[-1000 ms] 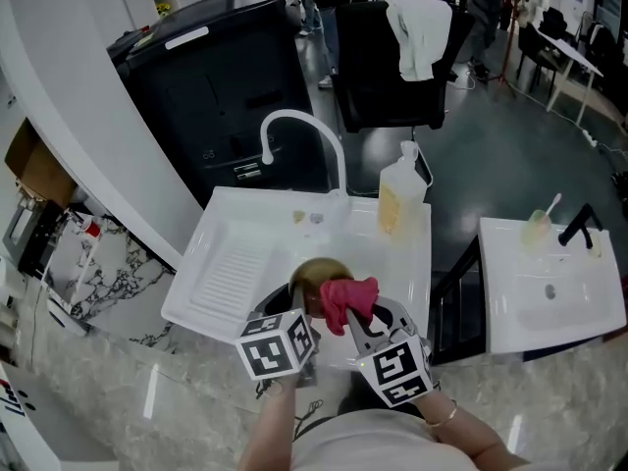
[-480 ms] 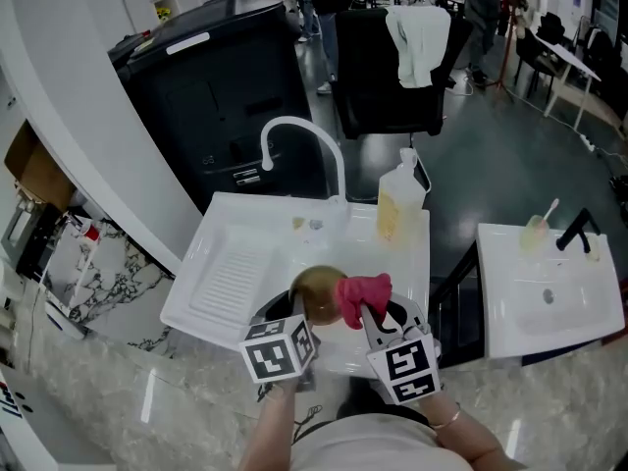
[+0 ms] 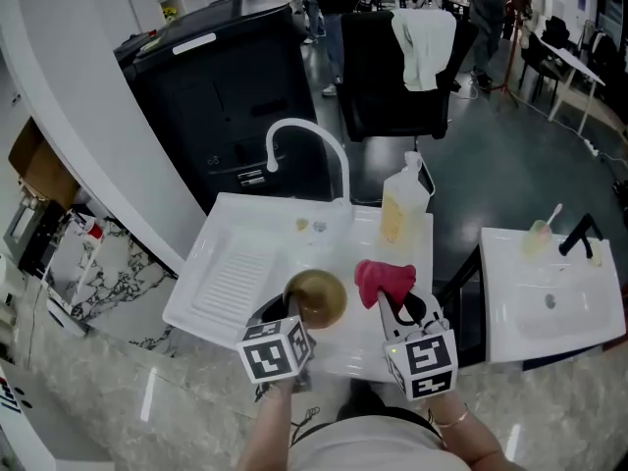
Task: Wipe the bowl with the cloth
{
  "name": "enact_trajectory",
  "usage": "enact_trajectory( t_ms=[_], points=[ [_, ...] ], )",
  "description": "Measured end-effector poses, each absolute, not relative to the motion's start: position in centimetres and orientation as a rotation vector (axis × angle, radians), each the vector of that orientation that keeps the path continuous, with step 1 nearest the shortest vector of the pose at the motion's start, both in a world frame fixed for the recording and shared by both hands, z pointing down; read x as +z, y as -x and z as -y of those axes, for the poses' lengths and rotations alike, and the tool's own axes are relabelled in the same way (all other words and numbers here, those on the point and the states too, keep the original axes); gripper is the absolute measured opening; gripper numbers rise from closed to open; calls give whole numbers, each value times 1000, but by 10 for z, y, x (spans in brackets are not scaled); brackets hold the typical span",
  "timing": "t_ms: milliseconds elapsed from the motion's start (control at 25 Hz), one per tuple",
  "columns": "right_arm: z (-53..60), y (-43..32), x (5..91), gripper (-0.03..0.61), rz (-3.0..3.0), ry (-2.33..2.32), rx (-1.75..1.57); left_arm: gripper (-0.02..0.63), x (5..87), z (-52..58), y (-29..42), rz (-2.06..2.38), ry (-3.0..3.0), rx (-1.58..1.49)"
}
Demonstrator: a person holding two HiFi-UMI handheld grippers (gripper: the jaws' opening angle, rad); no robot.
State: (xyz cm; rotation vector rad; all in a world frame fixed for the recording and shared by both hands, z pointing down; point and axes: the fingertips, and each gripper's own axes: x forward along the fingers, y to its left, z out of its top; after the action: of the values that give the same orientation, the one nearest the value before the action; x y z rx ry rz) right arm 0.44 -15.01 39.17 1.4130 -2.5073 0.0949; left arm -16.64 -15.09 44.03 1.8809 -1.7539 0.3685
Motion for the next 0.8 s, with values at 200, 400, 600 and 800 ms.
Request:
enact_trajectory(
  t_ms=[200,400,600,800],
  points=[
    [153,-15,373,55,2535,-1481,70,28,444,153,168,1752,-1876,373],
    [154,-23,365,55,2552,-1527,70,28,452,155,164,1733,-1871,377],
    [158,-30,357,55,2558,-1561,61,28,463,166,162,1714,-1865,413],
    [163,-37,356,55,2554,-1583,64,28,488,181,157,1668,-1849,470]
  ],
)
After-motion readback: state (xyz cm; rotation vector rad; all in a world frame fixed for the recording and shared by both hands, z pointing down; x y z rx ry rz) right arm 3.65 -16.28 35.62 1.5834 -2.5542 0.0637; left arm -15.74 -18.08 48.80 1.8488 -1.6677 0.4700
